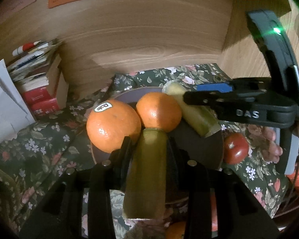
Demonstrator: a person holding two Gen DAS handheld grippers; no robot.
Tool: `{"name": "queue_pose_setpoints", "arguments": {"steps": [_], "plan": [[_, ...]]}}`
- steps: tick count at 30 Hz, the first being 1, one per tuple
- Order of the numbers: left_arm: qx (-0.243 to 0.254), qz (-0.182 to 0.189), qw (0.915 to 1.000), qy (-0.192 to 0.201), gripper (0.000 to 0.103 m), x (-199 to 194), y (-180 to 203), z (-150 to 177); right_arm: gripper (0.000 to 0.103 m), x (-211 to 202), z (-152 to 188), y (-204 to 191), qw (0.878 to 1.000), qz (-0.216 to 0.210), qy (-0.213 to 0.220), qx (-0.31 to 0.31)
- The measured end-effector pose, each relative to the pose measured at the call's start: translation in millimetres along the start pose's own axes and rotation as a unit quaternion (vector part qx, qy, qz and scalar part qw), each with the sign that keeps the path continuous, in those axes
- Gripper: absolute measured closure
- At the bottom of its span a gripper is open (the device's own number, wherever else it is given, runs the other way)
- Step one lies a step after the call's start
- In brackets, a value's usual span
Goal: Organize fruits
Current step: 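Lay the cob on the plate with the left tool while the right tool lays the stalk beside it, then grasp the red pomegranate with the left tool while the right tool grasps a large red tomato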
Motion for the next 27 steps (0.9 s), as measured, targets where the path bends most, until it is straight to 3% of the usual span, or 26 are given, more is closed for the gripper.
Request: {"name": "queue_pose_setpoints", "arguments": {"steps": [5,16,27], "plan": [[-0.016,-0.002,0.9998,0.009,0.066,-18,-4,3,0.06,-24,7,-4,1.0,0.008,0.025,-0.012],[-0.015,-0.028,0.9985,0.044,0.043,-67,0,24,0.043,-77,41,-16,0.997,0.008,0.075,-0.025],[-0.023,-0.009,0.9991,0.035,0.035,-77,18,49,0.04,-63,83,-8,0.999,0.016,0.039,-0.015]]}}
Point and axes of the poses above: each gripper's, at about its wrist camera, not at the fingertips, and x roughly the way its jaws point, y to its right, z to its underside, the point moved 4 cm from there along x, roughly the way its jaws point, and after that the axes turned 2 degrees about z, right-handed, at the moved point
